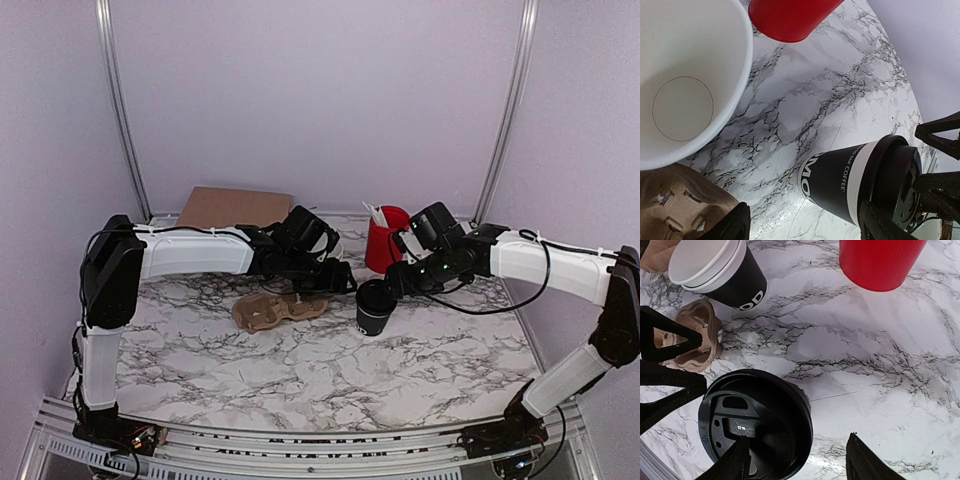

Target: Pack the takeout coffee

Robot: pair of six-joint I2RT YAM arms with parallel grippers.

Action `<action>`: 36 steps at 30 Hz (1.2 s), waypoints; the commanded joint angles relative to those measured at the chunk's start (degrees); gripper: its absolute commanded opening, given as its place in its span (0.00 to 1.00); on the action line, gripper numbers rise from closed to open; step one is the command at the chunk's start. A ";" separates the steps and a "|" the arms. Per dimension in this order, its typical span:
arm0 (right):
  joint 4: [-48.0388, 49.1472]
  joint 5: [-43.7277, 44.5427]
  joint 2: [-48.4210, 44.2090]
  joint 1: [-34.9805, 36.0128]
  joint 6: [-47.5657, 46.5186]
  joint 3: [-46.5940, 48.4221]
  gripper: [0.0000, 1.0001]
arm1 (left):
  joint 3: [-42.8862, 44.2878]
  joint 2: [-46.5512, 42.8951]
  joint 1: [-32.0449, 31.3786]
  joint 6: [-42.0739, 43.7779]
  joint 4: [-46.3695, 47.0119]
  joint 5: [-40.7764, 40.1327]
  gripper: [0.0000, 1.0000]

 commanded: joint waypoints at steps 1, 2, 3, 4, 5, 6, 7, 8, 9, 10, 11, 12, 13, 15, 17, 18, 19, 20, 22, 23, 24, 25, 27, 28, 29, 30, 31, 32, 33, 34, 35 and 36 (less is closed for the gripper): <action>-1.27 2.34 -1.03 1.20 -0.04 3.62 0.63 | 0.68 -1.95 -0.21 0.49 1.25 -0.73 0.76; -1.32 2.52 -1.10 1.33 -0.02 3.71 0.63 | 0.62 -2.09 -0.21 0.45 1.24 -0.83 0.76; -1.45 2.72 -1.12 1.54 0.00 3.77 0.64 | 0.62 -2.20 -0.21 0.53 1.24 -0.82 0.76; -1.50 2.92 -1.20 1.75 0.03 3.79 0.64 | 0.62 -2.25 -0.21 0.56 1.24 -0.92 0.76; -1.51 3.17 -1.26 2.02 0.04 3.73 0.63 | 0.62 -2.37 -0.21 0.50 1.20 -1.00 0.76; -1.62 3.34 -1.30 2.27 0.09 3.79 0.63 | 0.62 -2.44 -0.21 0.57 1.25 -1.10 0.76; -1.78 3.50 -1.22 2.41 0.17 3.81 0.63 | 0.62 -2.51 -0.21 0.58 1.27 -1.16 0.76; -1.81 3.59 -1.29 2.56 0.28 3.75 0.63 | 0.70 -2.57 -0.21 0.53 1.27 -1.16 0.76; -1.81 3.61 -1.38 2.69 0.30 3.64 0.63 | 0.72 -2.60 -0.21 0.61 1.21 -1.09 0.76; -1.85 3.55 -1.39 2.77 0.39 3.53 0.62 | 0.75 -2.60 -0.21 0.65 1.27 -1.03 0.76; -1.86 3.50 -1.46 2.79 0.46 3.49 0.61 | 0.79 -2.52 -0.21 0.62 1.26 -0.84 0.76; -1.84 3.48 -1.48 2.84 0.62 3.34 0.60 | 0.86 -2.47 -0.21 0.62 1.20 -0.73 0.76; -1.87 3.44 -1.54 2.95 0.70 3.34 0.58 | 0.81 -2.54 -0.21 0.55 1.23 -0.72 0.76; -1.77 3.35 -1.69 3.05 0.93 3.21 0.57 | 0.88 -2.59 -0.21 0.58 1.27 -0.72 0.76; -1.50 3.22 -1.74 3.13 1.09 2.91 0.56 | 0.96 -2.52 -0.21 0.52 1.32 -0.63 0.76; -1.40 3.10 -1.70 3.22 1.17 2.90 0.55 | 0.97 -2.52 -0.21 0.49 1.30 -0.56 0.76; -1.42 3.01 -1.66 3.28 1.26 2.86 0.54 | 1.01 -2.55 -0.21 0.49 1.33 -0.52 0.76; -1.34 2.98 -1.58 3.31 1.34 2.77 0.53 | 1.04 -2.60 -0.21 0.42 1.36 -0.51 0.76; -1.25 2.91 -1.41 3.41 1.45 2.61 0.50 | 1.19 -2.54 -0.21 0.51 1.33 -0.50 0.76; -1.17 2.84 -1.33 3.36 1.53 2.54 0.49 | 1.27 -2.60 -0.21 0.57 1.37 -0.37 0.76; -1.09 2.82 -1.23 3.41 1.61 2.56 0.48 | 1.31 -2.58 -0.21 0.50 1.37 -0.23 0.76; -1.07 2.78 -1.15 3.48 1.62 2.47 0.47 | 1.40 -2.58 -0.21 0.52 1.41 -0.08 0.76; -0.98 2.73 -1.07 3.50 1.78 2.33 0.45 | 1.43 -2.63 -0.21 0.55 1.35 -0.01 0.76; -0.90 2.73 -1.09 3.54 1.84 2.30 0.45 | 1.41 -2.75 -0.21 0.54 1.44 -0.02 0.76; -0.85 2.69 -1.15 3.51 1.89 2.26 0.44 | 1.41 -2.72 -0.21 0.50 1.38 0.10 0.76; -0.81 2.68 -1.05 3.50 1.89 2.18 0.43 | 1.34 -2.75 -0.21 0.55 1.45 0.26 0.76; -0.81 2.66 -1.04 3.50 2.04 2.10 0.42 | 1.37 -2.63 -0.26 0.45 1.49 0.47 0.76; -0.74 2.54 -1.04 3.50 1.98 2.02 0.41 | 1.40 -2.49 -0.30 0.38 1.54 0.65 0.76; -0.72 2.55 -1.04 3.50 2.05 1.98 0.40 | 1.41 -2.51 -0.30 0.34 1.50 0.82 0.76; -0.72 2.56 -0.97 3.48 2.08 1.91 0.40 | 1.41 -2.59 -0.37 0.40 1.46 0.79 0.76; -0.79 2.56 -0.95 3.51 2.13 1.82 0.39 | 1.47 -2.59 -0.39 0.40 1.56 0.72 0.75; -0.72 2.56 -0.95 3.50 2.19 1.72 0.39 | 1.56 -2.65 -0.39 0.27 1.59 0.75 0.75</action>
